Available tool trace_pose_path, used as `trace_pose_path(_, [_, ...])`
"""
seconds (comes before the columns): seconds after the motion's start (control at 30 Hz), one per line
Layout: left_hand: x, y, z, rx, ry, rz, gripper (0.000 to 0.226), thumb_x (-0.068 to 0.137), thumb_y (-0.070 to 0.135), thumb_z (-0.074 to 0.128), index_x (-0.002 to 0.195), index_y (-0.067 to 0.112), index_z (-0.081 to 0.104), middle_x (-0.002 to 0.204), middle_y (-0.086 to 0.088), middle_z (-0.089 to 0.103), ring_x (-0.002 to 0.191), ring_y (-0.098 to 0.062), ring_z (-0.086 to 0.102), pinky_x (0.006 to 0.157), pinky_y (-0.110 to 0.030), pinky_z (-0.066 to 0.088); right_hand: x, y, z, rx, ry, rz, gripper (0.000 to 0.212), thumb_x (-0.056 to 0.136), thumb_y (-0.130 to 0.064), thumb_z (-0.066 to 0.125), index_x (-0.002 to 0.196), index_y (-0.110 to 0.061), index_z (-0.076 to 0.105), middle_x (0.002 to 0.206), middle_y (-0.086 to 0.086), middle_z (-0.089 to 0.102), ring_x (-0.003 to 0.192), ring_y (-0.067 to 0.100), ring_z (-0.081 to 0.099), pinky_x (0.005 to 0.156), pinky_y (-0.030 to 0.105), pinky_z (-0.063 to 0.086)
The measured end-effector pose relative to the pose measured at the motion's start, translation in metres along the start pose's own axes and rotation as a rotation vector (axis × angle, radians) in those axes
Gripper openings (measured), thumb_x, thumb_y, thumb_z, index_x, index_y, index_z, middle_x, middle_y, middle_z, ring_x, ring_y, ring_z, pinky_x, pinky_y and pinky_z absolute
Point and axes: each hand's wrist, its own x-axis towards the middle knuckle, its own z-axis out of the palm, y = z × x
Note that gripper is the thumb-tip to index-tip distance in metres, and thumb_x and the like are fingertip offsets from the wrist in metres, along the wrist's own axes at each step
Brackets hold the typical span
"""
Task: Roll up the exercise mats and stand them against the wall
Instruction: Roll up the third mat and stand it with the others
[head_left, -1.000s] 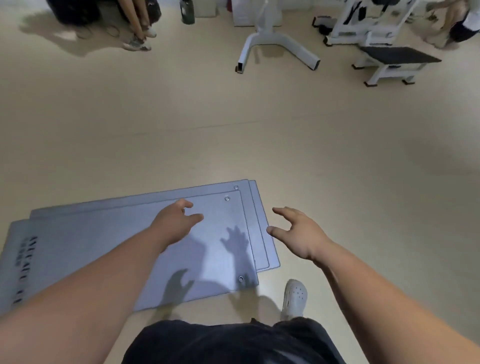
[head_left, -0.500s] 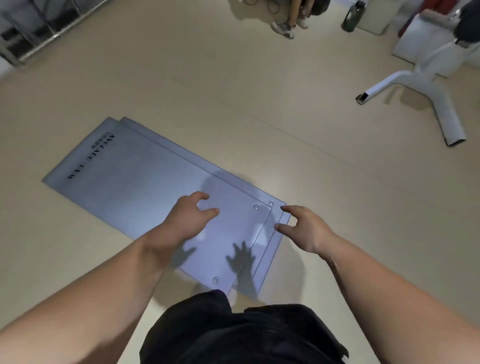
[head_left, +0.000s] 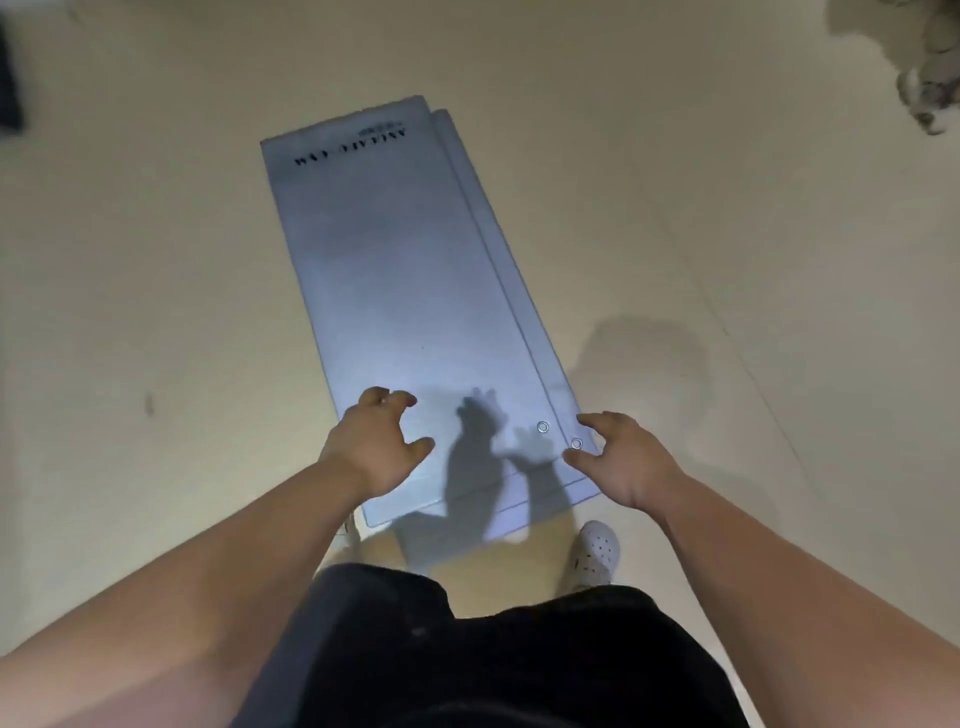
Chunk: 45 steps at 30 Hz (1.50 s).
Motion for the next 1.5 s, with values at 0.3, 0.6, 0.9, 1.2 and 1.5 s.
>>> trace_pose_path(0.3, [0.048,-0.058,0.142,-0.12,-0.061,-0.215,0.065,0.09,0.051,0.063,0.148,0.032,0.04,0.152,0.002,0.036,0.123,-0.023,0.055,0.103,-0.041,0.047,0.124,0.034,0.081,-0.157,-0.14,-0.075,0.065,0.097,-0.051,0.062,0.156,-0.033,0.042,0.164,-0.006,0.036,0.144,0.024,0.043,0.114,0.041,0.041])
trace_pose_path(0.6, [0.238,-0.159,0.345,0.069,-0.11,-0.172,0.073,0.088,0.051,0.065,0.15,0.028,0.035,0.143,-0.004,0.042,0.128,-0.03,0.047,0.101,-0.043,0.046,0.347,0.083,0.299,-0.411,-0.213,-0.15,0.062,0.103,-0.044,0.052,0.161,-0.033,0.031,0.165,0.002,0.031,0.145,0.032,0.038,0.117,0.043,0.037])
trace_pose_path(0.9, [0.345,-0.224,0.505,0.221,-0.023,-0.099,0.071,0.082,0.066,0.061,0.141,0.034,0.038,0.143,0.0,0.037,0.123,-0.028,0.043,0.097,-0.042,0.043,0.477,0.143,0.435,-0.674,-0.096,-0.395,0.088,0.082,-0.057,0.073,0.155,-0.038,0.028,0.157,0.005,0.021,0.146,0.036,0.023,0.115,0.053,0.032])
trace_pose_path(1.2, [0.342,-0.241,0.534,0.397,0.086,0.02,0.067,0.082,0.053,0.064,0.139,0.036,0.033,0.143,0.001,0.031,0.12,-0.027,0.041,0.092,-0.039,0.039,0.487,0.17,0.443,-1.025,0.024,-0.553,0.089,0.094,-0.026,0.061,0.164,-0.035,0.008,0.168,0.019,-0.002,0.15,0.045,0.014,0.12,0.06,0.018])
trace_pose_path(1.5, [0.343,-0.241,0.533,0.362,0.072,0.08,0.054,0.087,0.048,0.061,0.136,0.031,0.044,0.142,0.001,0.04,0.121,-0.029,0.044,0.093,-0.041,0.04,0.489,0.154,0.424,-0.911,-0.118,-0.682,0.039,0.092,-0.026,0.061,0.131,-0.024,0.061,0.123,0.015,0.063,0.112,0.039,0.06,0.081,0.036,0.04])
